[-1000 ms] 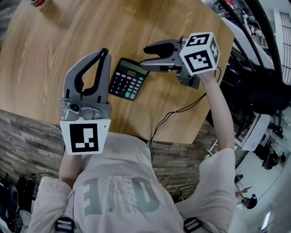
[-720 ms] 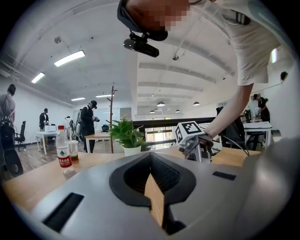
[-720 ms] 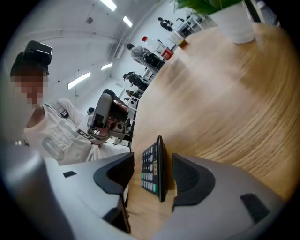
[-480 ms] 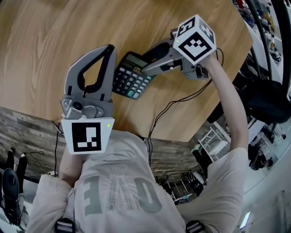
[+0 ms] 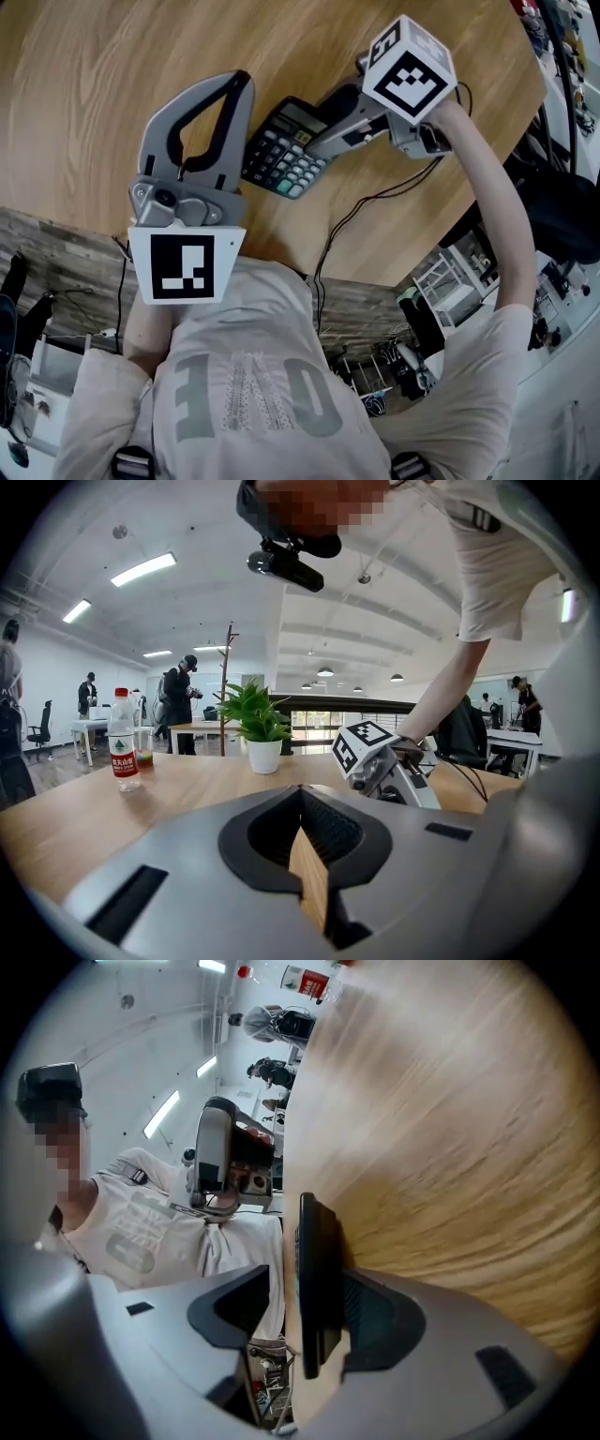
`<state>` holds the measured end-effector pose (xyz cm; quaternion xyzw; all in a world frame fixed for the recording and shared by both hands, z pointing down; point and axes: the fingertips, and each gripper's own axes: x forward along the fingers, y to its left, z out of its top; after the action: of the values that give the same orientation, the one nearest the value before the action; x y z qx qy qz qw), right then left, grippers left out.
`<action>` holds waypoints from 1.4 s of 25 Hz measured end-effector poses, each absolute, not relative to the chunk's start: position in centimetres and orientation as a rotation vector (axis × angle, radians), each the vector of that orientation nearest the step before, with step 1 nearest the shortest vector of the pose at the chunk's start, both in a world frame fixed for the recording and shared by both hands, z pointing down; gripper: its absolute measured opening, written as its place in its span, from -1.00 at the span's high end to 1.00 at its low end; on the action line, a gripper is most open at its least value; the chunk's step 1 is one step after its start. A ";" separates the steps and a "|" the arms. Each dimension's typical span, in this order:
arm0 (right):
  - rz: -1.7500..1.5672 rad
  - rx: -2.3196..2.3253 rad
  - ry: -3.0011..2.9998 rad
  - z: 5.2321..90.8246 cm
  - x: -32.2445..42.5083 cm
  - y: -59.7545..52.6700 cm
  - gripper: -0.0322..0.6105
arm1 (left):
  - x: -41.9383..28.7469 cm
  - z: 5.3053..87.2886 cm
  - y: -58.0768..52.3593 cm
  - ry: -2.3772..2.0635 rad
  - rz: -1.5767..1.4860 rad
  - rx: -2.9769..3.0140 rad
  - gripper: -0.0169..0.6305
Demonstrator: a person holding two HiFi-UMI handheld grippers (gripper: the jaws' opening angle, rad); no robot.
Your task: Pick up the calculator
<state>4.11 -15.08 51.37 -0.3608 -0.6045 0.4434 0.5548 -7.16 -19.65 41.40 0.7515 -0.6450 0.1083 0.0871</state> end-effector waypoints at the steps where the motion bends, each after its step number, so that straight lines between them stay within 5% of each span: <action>1: 1.032 -0.852 -1.420 51.3 4.1 -15.0 0.16 | -7.2 41.4 -19.7 -1.917 0.330 2.236 0.92; 8: 0.809 -0.796 -1.434 52.5 4.4 -15.3 0.52 | -6.9 41.8 -19.7 -1.907 0.331 2.232 0.92; 35: 0.580 -0.575 -1.502 47.8 3.5 -18.4 0.59 | -10.5 36.2 -16.8 -2.130 0.267 2.194 0.92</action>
<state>3.51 -18.43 47.77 -0.2537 -0.6629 0.2561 0.6562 -10.45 -16.81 36.16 0.7143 -0.6935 0.0870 0.0357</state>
